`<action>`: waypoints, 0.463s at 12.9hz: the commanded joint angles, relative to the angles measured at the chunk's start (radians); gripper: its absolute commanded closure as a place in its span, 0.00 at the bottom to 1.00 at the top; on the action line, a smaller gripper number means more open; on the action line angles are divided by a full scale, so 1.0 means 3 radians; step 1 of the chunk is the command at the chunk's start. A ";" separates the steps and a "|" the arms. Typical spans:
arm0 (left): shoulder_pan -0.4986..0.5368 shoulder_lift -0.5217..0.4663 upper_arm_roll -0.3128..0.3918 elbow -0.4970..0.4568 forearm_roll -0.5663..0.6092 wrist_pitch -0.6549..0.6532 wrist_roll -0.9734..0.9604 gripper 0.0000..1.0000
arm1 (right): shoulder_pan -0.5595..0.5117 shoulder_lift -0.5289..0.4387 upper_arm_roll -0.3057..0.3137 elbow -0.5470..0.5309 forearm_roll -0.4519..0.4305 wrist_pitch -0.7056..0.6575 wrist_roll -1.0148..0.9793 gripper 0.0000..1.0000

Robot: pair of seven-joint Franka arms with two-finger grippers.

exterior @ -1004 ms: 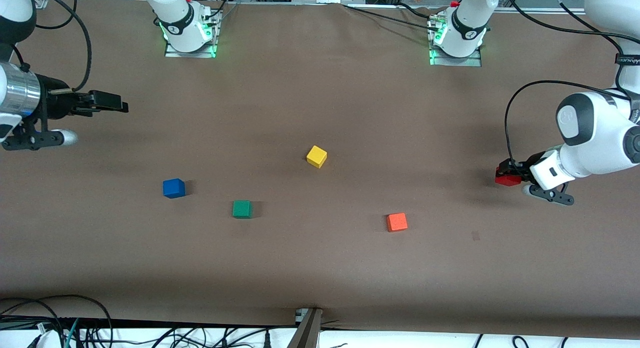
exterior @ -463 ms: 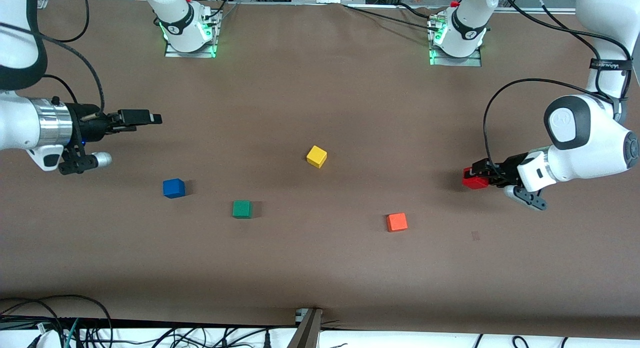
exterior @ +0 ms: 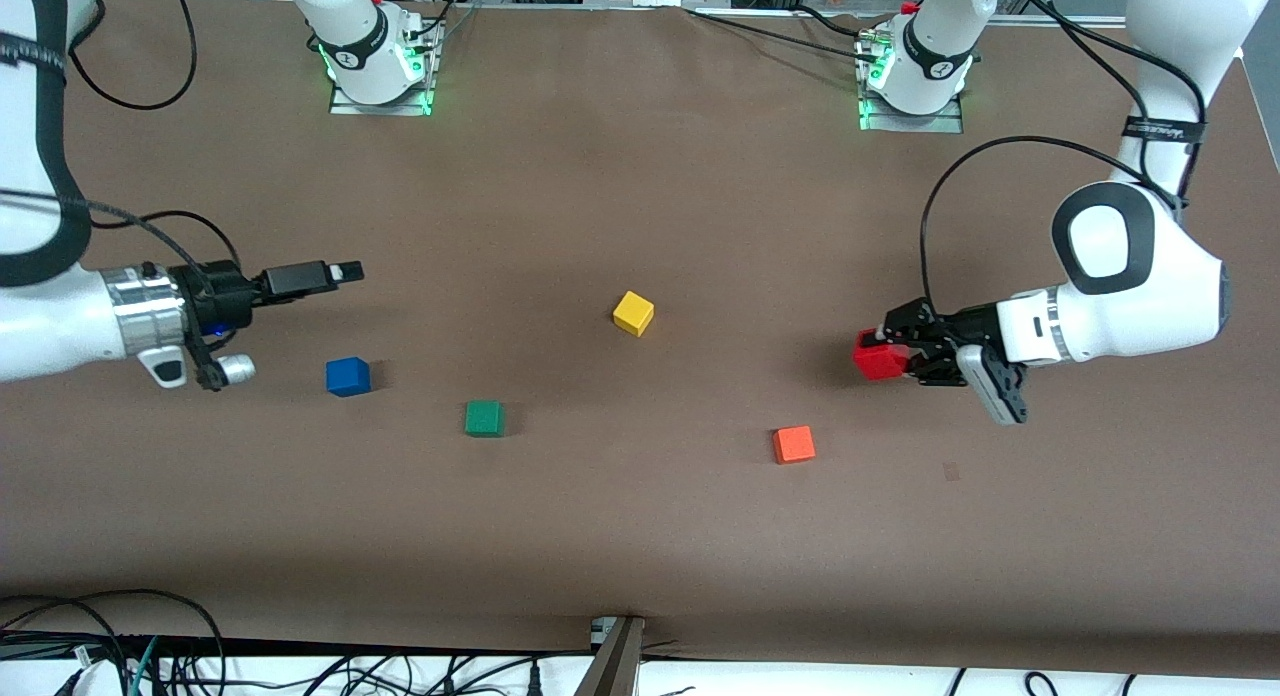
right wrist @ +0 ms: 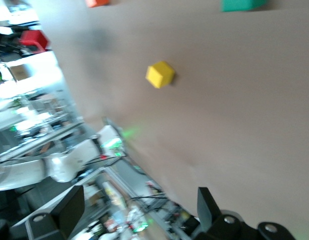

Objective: Pass red block to right arm, stack on blue
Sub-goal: 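Carry the red cube toward the middle while the right gripper approaches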

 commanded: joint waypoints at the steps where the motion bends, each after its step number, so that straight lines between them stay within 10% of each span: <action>1: 0.0002 0.0226 -0.0110 0.0183 -0.0454 -0.0041 0.0763 0.91 | -0.0025 0.0274 0.0018 -0.0071 0.0570 -0.0008 -0.0158 0.00; 6: -0.0140 0.0808 -0.0336 0.0735 -0.0945 0.0010 0.1986 1.00 | 0.0245 0.0521 0.0049 -0.0168 0.1262 0.0287 -0.0179 0.00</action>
